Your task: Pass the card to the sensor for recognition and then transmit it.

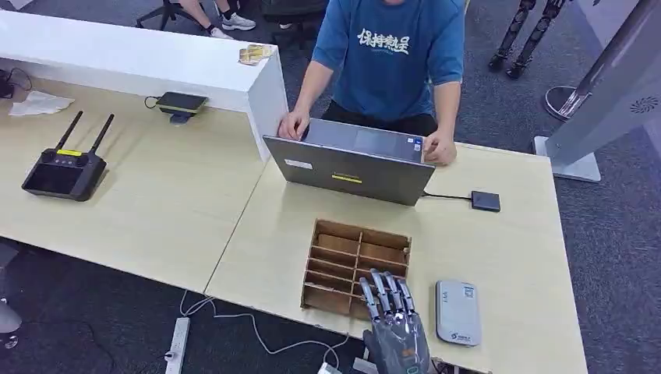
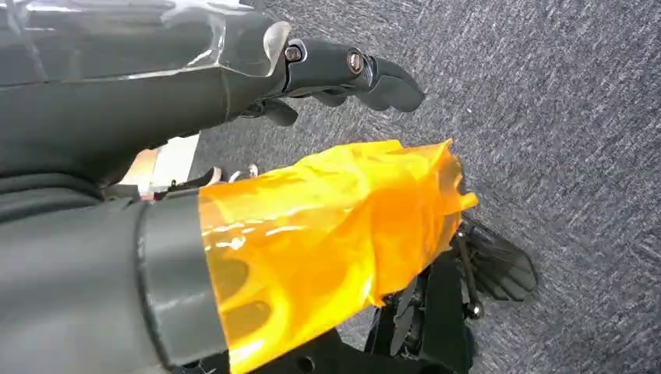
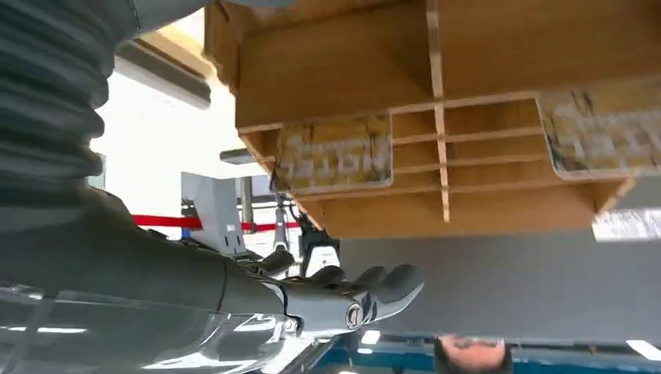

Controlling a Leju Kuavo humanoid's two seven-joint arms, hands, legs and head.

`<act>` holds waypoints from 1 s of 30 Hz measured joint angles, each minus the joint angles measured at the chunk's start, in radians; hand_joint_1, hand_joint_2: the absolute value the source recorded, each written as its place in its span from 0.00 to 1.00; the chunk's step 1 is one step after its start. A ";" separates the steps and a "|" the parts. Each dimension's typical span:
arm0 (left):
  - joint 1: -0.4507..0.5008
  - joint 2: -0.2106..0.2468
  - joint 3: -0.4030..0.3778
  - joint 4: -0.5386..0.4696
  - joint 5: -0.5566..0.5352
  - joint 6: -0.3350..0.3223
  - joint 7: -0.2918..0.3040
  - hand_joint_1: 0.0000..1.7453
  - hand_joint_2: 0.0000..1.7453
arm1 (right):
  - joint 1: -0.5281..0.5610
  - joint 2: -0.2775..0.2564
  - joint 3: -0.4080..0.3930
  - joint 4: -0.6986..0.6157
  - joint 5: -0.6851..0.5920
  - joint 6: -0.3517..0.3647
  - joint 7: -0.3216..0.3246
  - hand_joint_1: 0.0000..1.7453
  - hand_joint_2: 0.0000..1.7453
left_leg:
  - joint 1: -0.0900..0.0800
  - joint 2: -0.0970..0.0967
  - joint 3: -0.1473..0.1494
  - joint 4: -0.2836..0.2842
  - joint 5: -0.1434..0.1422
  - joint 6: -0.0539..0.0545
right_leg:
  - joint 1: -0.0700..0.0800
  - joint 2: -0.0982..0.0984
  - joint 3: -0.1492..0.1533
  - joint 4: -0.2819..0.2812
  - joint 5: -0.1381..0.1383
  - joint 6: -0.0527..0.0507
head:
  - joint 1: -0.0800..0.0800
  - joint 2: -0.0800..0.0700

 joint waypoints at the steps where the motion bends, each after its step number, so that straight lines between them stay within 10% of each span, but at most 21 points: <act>1: 0.000 0.000 0.000 0.000 0.000 -0.001 0.000 0.00 0.00 | -0.003 0.000 0.000 0.006 0.000 0.003 0.003 0.00 1.00 | 0.000 0.000 0.000 0.000 0.000 0.000 | 0.000 0.000 0.000 0.000 0.000 0.000 | 0.000 0.000; 30: 0.000 0.000 0.000 0.000 0.010 -0.006 0.001 0.00 0.00 | -0.030 -0.021 0.003 -0.082 -0.001 0.100 0.021 0.00 1.00 | 0.000 0.000 0.000 0.000 0.000 0.000 | 0.000 0.000 0.000 0.000 0.000 0.000 | 0.000 0.000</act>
